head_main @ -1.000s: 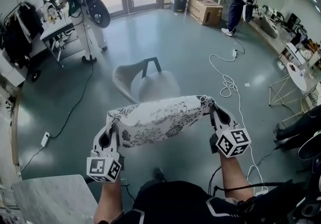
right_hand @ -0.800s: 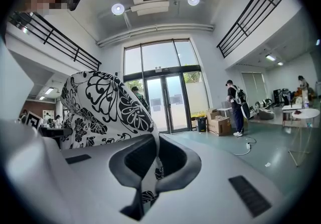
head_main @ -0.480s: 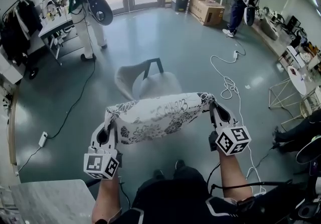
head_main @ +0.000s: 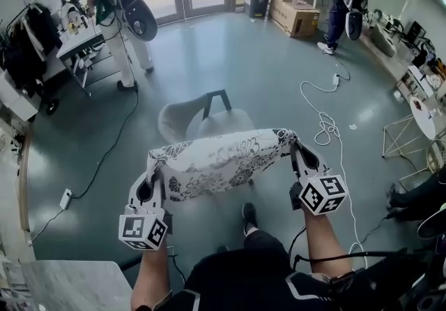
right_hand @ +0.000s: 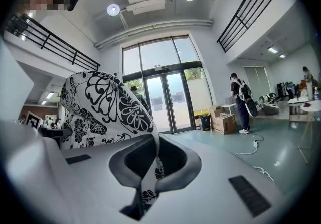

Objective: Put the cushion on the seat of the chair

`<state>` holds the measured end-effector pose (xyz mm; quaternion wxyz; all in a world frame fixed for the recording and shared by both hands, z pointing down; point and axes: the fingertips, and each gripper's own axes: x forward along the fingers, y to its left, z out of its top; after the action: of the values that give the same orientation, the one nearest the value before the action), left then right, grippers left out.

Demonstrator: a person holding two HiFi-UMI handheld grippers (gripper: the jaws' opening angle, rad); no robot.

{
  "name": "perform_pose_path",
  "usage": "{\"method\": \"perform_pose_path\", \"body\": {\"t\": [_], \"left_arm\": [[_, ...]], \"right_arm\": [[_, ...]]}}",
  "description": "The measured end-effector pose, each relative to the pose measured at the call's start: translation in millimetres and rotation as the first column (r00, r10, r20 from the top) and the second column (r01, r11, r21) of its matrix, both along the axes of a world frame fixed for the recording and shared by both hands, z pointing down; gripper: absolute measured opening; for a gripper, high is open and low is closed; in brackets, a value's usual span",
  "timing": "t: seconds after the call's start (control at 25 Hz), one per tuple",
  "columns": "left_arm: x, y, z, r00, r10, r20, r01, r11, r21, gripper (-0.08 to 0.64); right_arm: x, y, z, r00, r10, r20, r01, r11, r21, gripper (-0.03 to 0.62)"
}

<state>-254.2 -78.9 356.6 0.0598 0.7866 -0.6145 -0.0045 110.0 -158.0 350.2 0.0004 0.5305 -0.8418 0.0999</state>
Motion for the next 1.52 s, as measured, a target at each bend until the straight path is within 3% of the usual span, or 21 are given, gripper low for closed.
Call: {"method": "perform_pose_path", "body": {"t": [0.28, 0.8, 1.24, 1.52], "left_arm": [[28.6, -72.4, -27.3, 1.000, -0.010, 0.025, 0.010, 1.000, -0.011, 0.021], [66.8, -164.2, -24.4, 0.999, -0.008, 0.045, 0.012, 0.997, -0.080, 0.021], [97.2, -217.2, 20.5, 0.998, -0.026, 0.064, 0.038, 0.981, -0.190, 0.021], [103.5, -241.6, 62.5, 0.996, -0.033, 0.078, 0.055, 0.953, -0.299, 0.021]], "right_arm": [[26.6, -81.1, -20.8, 1.000, -0.017, 0.015, 0.017, 1.000, -0.005, 0.015], [64.3, -176.6, -8.9, 0.998, -0.027, 0.049, 0.030, 0.998, -0.059, 0.015], [92.6, -234.9, 35.8, 0.998, -0.049, 0.041, 0.055, 0.989, -0.135, 0.015], [96.1, -264.0, 79.9, 0.999, -0.047, 0.002, 0.046, 0.974, -0.221, 0.015]]}}
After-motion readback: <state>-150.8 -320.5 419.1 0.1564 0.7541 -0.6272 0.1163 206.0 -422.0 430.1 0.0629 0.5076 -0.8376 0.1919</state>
